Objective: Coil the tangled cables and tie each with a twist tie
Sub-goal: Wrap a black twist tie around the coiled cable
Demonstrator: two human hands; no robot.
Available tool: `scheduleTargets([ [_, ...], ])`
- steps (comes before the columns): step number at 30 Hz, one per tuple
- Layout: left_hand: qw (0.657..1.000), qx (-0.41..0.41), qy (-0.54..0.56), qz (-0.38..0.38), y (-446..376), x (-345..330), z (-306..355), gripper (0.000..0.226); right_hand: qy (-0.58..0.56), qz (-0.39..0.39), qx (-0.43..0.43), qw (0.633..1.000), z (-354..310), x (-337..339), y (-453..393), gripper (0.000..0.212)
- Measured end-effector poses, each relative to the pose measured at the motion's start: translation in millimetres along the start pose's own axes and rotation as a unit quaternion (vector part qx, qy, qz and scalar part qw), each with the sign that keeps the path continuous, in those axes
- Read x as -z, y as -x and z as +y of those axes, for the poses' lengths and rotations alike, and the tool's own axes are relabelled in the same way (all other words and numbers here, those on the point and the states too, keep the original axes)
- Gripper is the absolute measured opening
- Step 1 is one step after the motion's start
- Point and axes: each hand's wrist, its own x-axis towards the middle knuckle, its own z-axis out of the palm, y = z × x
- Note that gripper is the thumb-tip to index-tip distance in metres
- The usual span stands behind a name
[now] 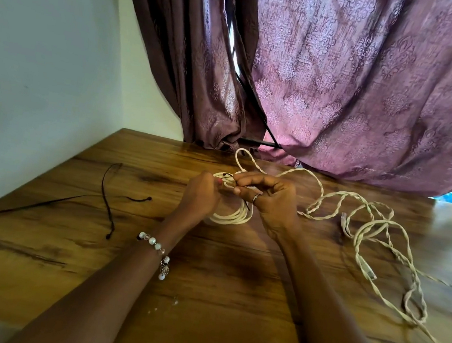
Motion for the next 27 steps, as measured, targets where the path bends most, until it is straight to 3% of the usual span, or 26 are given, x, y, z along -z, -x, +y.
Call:
scheduleTargets([
  [6,0.999,-0.001,0.052,-0.007,3.1,-0.6,2.8,0.023,0.105,0.047,-0.022,0.993,7.0,-2.8,-2.8,0.033],
  [10,0.997,-0.028,0.069,-0.006,-0.1,-5.9,0.3,0.022,0.231,0.090,0.059,0.967,14.9,-6.1,-3.5,0.026],
  [17,0.991,-0.088,0.103,0.004,-4.4,-18.3,-3.9,0.022,0.252,0.168,0.053,0.952,22.7,-11.0,-3.1,0.038],
  [21,0.985,-0.110,0.129,0.029,-2.9,-19.1,-2.6,0.026,0.345,0.156,0.123,0.917,18.0,-11.7,-2.4,0.022],
  [27,0.976,-0.125,0.162,0.077,-2.0,-18.2,-3.4,0.028,0.415,0.090,0.177,0.888,10.3,-22.1,1.9,0.023],
])
